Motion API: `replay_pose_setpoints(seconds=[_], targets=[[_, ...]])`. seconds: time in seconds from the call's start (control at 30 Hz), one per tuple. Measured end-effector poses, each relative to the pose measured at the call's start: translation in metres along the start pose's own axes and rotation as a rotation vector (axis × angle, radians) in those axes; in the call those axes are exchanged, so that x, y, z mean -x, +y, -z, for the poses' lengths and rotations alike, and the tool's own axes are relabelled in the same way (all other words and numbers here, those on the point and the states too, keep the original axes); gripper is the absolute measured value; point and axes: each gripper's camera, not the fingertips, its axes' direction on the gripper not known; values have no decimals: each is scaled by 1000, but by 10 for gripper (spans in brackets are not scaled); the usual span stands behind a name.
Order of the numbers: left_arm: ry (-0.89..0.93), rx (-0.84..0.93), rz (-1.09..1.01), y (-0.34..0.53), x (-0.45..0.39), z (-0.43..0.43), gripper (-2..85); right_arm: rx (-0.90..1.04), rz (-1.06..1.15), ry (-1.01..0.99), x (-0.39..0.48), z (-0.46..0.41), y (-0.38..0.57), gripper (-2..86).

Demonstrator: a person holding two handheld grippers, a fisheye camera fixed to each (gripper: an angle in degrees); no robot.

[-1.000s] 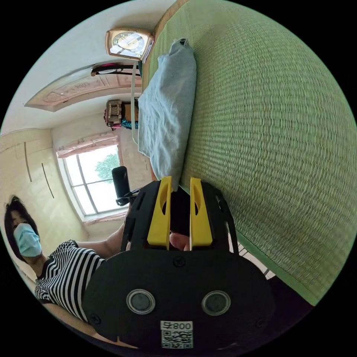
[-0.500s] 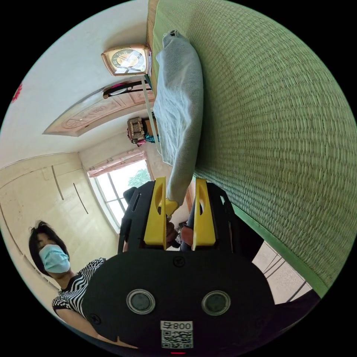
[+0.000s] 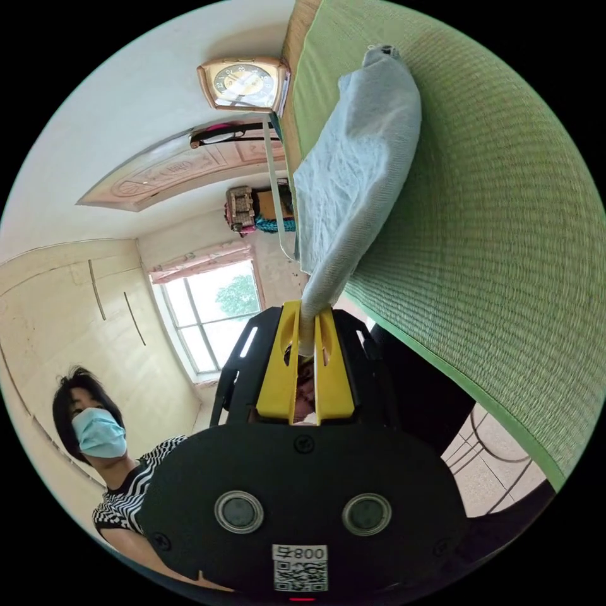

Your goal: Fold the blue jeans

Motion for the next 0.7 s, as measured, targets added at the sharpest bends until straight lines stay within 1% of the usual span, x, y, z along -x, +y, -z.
replay_pose_setpoints(seconds=[0.13, 0.23, 0.43, 0.53, 0.7], targets=[[67, -152, 120, -15, 44, 49, 79, 16, 40, 24, 25, -4, -10, 9], [126, -212, 179, -24, 70, 70, 95, 17, 58, 22, 38, -6, -16, 7], [196, -281, 269, -39, 109, 98, 123, 24, 74, 30, 56, -13, -26, 6], [219, -318, 293, -44, 125, 111, 133, 30, 75, 35, 59, -15, -27, 5], [233, -332, 310, -56, 144, 124, 140, 29, 64, 25, 59, -17, -25, 5]])
